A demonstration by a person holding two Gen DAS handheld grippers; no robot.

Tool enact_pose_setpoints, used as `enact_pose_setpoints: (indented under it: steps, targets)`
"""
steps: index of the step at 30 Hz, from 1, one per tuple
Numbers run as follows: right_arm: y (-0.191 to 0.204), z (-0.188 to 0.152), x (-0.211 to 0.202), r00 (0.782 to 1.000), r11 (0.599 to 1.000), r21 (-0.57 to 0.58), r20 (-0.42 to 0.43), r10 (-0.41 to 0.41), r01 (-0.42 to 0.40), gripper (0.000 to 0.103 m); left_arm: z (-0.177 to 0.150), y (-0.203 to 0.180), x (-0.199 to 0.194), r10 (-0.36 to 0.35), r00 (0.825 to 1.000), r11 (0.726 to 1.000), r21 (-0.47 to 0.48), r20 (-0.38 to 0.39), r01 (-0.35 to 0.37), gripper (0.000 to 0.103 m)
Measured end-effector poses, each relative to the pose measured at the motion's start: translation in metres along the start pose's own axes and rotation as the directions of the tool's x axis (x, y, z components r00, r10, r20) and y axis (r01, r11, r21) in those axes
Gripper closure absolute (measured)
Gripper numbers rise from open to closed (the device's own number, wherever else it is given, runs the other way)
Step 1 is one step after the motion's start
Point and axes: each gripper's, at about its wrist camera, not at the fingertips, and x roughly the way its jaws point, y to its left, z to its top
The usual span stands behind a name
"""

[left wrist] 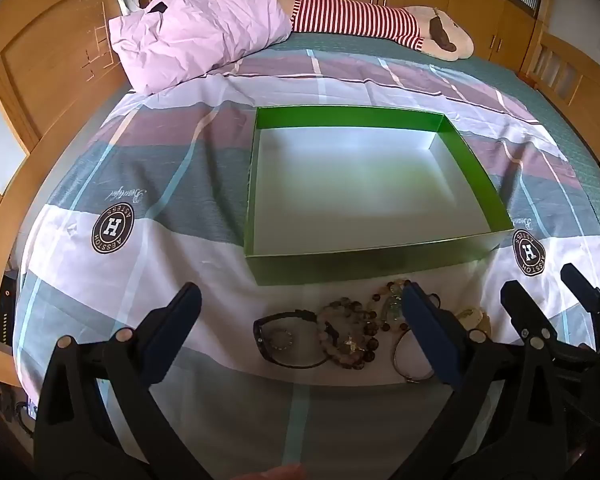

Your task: Organize jewelry

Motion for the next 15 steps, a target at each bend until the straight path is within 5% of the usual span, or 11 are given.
enact_pose_setpoints:
  steps: [15]
  targets:
    - [0.001, 0.002, -0.005, 1.0, 1.0, -0.016, 0.007, 0.017, -0.017, 0.001, -0.005, -0.003, 0.001, 0.005, 1.0, 1.0, 0.014, -0.005, -0.005, 0.002]
